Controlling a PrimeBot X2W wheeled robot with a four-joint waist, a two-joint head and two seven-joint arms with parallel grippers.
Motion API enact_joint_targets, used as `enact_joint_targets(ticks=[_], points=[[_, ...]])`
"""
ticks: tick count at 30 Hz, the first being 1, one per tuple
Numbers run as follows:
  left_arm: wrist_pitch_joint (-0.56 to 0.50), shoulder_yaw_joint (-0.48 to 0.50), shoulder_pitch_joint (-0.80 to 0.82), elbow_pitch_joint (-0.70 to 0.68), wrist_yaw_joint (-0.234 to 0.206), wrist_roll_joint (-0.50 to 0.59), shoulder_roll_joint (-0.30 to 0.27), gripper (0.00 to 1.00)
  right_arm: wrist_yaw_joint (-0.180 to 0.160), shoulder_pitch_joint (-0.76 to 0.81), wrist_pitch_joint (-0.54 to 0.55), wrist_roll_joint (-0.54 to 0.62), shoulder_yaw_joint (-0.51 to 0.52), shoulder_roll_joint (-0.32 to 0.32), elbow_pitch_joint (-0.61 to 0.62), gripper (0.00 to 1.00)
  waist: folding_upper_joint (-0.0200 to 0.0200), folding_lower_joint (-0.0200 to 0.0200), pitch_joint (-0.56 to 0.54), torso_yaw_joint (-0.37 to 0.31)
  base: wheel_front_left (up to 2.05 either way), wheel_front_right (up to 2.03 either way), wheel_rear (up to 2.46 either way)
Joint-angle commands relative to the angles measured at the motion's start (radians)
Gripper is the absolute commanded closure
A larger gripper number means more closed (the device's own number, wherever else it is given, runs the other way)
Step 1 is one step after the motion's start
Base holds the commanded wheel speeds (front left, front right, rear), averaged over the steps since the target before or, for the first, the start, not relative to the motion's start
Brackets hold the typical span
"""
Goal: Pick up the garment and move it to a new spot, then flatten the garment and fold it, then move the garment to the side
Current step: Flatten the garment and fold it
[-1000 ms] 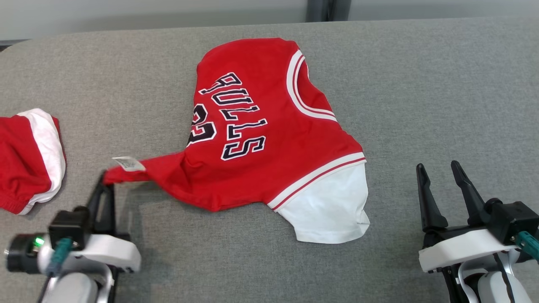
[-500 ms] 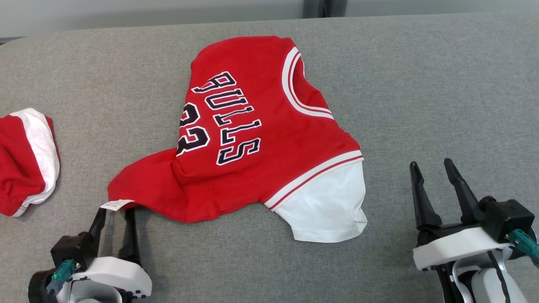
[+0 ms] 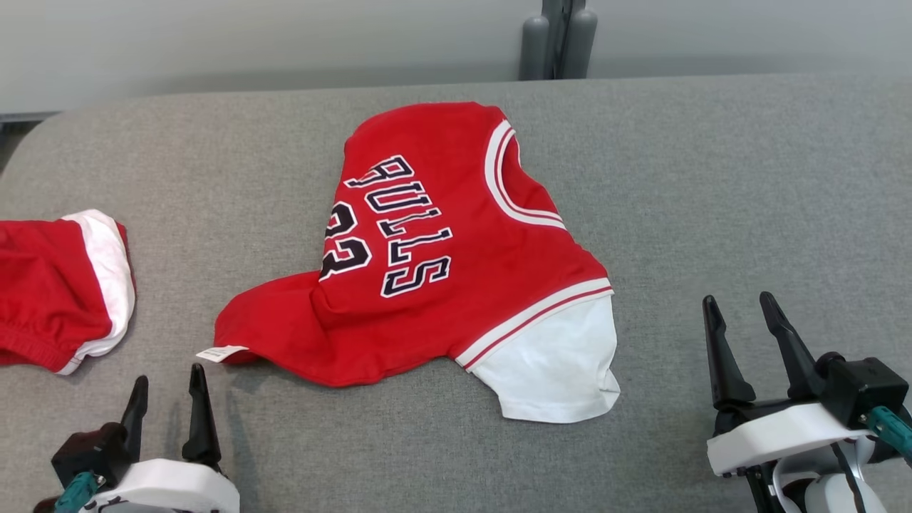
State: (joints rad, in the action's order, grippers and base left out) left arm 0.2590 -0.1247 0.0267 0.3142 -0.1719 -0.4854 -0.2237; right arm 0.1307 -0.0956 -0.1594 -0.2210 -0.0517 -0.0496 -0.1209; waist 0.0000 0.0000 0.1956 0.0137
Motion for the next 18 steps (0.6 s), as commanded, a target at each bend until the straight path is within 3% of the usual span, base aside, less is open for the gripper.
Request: enact_joint_targets(ticks=[1,7,18], points=[[0.006,0.012,-0.009,-0.037,0.003,-0.002,0.004,0.00,0.000,0.013,-0.001,-0.003,0.006,-0.004,0.004,0.00,0.0000,0.0000,-0.024,0.005,0.00,0.00,0.00],[0.006,0.009,-0.026,-0.146,0.003,0.019,0.014,0.00,0.000,0.035,0.007,-0.006,0.009,-0.004,0.011,0.00,0.0000,0.0000,-0.057,0.004,0.00,0.00,0.00],[-0.027,-0.029,-0.052,-0.210,-0.021,0.052,0.005,0.00,0.000,0.055,0.023,0.004,-0.001,-0.004,0.017,0.00,0.0000,0.0000,-0.072,0.003,0.00,0.00,0.00]])
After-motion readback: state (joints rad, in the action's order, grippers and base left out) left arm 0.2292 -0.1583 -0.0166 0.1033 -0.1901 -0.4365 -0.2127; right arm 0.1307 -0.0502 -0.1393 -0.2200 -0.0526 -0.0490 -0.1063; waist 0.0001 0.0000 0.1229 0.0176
